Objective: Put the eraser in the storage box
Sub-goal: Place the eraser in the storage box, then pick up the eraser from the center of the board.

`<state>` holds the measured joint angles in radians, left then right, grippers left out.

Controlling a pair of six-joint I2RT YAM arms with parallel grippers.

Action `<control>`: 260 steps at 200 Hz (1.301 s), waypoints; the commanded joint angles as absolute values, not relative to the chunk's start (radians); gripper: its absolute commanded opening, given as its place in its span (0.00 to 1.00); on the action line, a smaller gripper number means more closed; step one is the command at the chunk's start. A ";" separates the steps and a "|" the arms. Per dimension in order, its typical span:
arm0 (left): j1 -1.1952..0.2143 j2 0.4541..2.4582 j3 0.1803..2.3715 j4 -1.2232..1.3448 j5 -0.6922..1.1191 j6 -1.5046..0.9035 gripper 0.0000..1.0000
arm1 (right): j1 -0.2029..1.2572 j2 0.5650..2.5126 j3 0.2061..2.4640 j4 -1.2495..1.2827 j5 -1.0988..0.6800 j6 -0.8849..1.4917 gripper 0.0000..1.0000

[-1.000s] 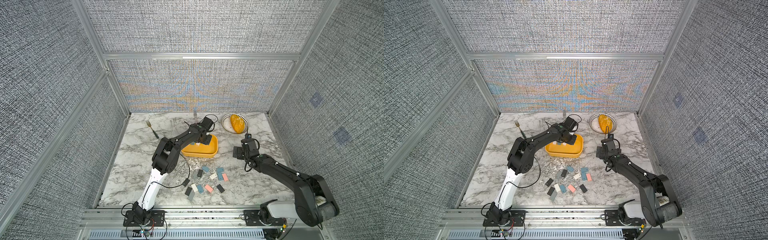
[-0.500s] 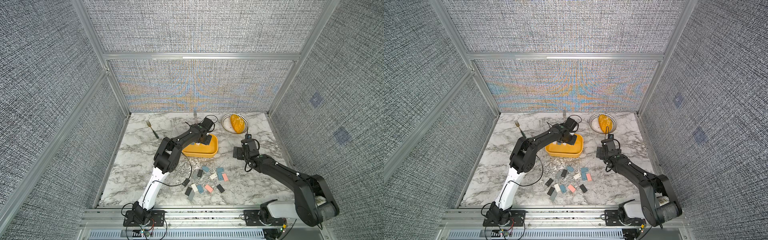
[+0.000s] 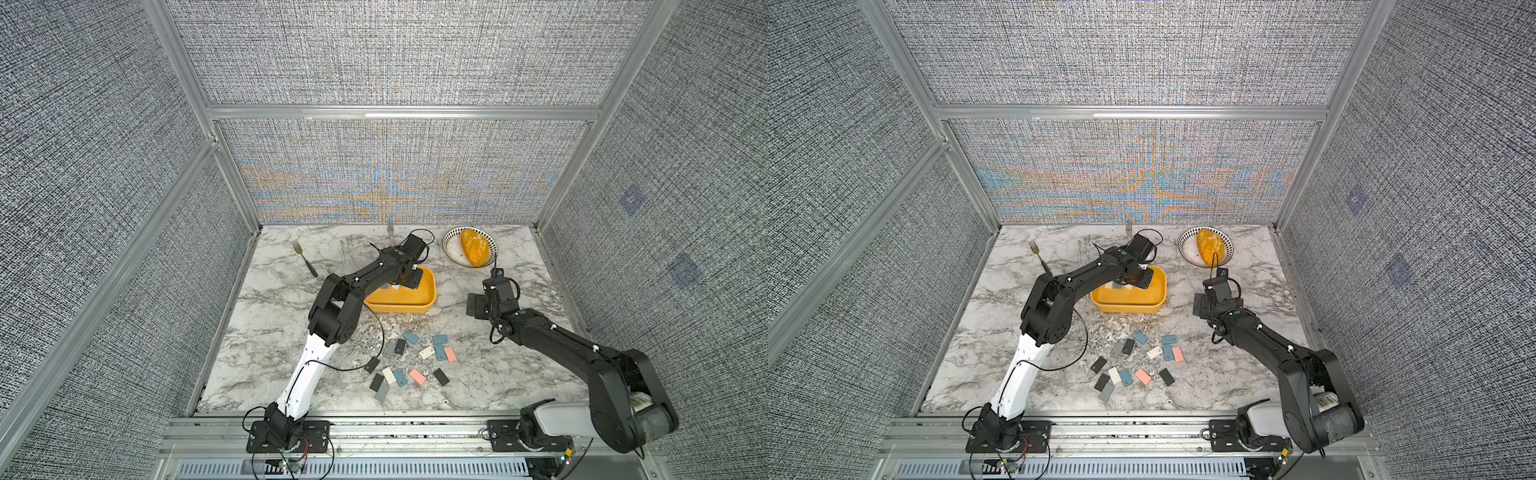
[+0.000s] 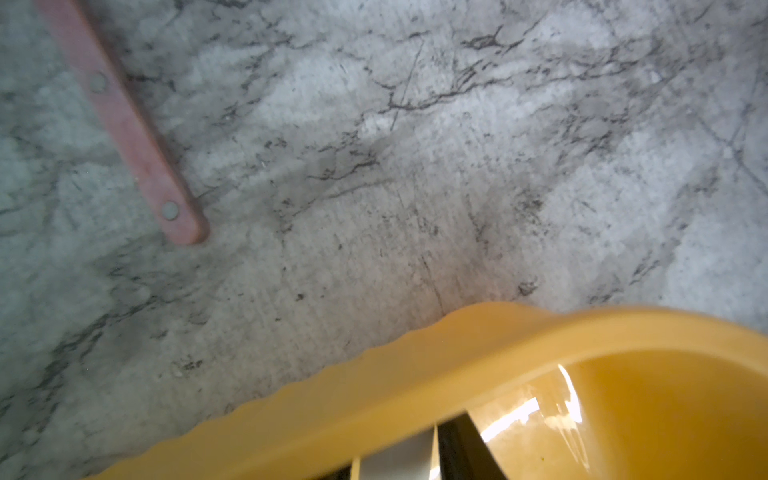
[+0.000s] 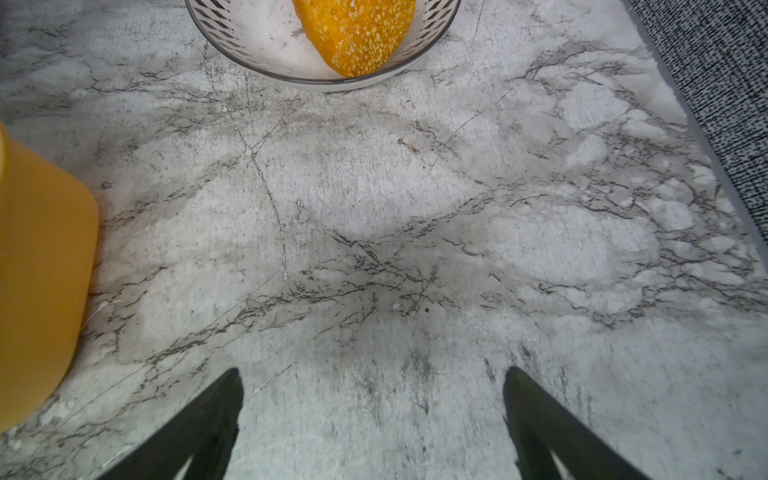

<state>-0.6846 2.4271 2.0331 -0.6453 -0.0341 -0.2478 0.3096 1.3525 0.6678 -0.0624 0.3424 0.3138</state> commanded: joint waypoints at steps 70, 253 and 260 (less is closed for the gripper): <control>-0.683 2.386 2.035 -0.651 -0.003 -0.250 0.51 | 0.310 1.353 0.665 -0.061 0.347 0.319 0.98; -0.699 1.545 1.208 -0.600 -0.010 -0.221 0.57 | 0.313 1.357 0.658 -0.049 0.334 0.316 0.98; -0.701 1.523 1.180 -0.598 -0.006 -0.226 0.58 | 0.313 1.357 0.658 -0.049 0.333 0.317 0.98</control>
<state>-0.7006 1.5845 1.2530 -0.6197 -0.0231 -0.2031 0.3103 1.3529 0.6559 -0.0551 0.3359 0.3134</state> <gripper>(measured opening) 0.565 0.978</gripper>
